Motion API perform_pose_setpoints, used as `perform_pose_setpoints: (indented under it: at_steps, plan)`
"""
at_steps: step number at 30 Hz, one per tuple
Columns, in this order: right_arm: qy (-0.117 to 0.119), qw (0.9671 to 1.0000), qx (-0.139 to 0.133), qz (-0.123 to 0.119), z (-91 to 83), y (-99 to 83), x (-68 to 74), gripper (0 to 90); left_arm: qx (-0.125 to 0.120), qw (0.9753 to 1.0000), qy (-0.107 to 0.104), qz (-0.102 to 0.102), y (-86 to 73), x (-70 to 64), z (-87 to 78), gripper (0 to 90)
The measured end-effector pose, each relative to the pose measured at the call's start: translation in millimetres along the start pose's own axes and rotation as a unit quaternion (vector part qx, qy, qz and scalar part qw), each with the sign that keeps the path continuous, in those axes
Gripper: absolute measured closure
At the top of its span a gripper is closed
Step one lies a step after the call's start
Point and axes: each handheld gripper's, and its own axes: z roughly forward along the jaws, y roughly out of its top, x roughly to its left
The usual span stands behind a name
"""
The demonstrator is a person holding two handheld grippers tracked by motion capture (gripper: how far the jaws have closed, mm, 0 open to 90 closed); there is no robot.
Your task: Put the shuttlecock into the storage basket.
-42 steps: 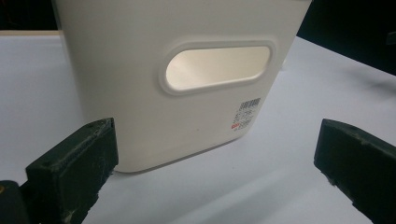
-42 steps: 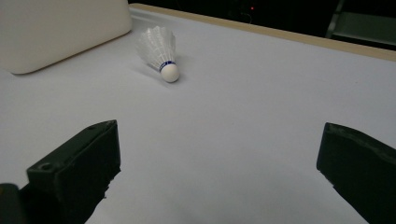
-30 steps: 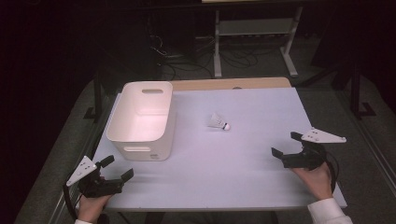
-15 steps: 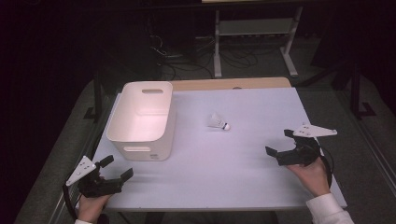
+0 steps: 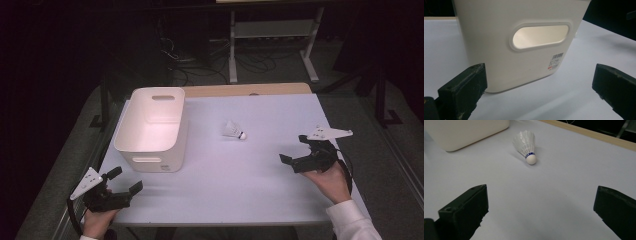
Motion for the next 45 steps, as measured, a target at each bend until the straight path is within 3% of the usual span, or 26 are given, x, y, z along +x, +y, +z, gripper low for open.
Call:
perform_pose_setpoints:
  at_steps: [10, 21, 34, 45]
  plan:
    - [0.011, 0.9998, 0.013, -0.011, 9.4, 15.1, 0.5, 0.0, 0.002, 1.0, -0.005, -0.007, -0.5, -0.3, 0.7, 0.0]
    - [0.025, 0.9995, 0.017, -0.001, 14.4, 21.2, -3.1, 0.0, 0.002, 1.0, -0.001, -0.006, -0.4, 0.6, -0.2, 0.0]
    - [0.029, 0.9985, 0.036, -0.028, 23.7, 38.8, -0.4, 0.0, 0.002, 1.0, -0.003, -0.005, -0.5, 0.8, -0.3, 0.0]
    - [0.036, 0.9978, 0.042, -0.037, 29.5, 50.8, 1.6, 0.0, 0.001, 1.0, -0.004, -0.005, -0.5, 0.6, -0.3, 0.0]
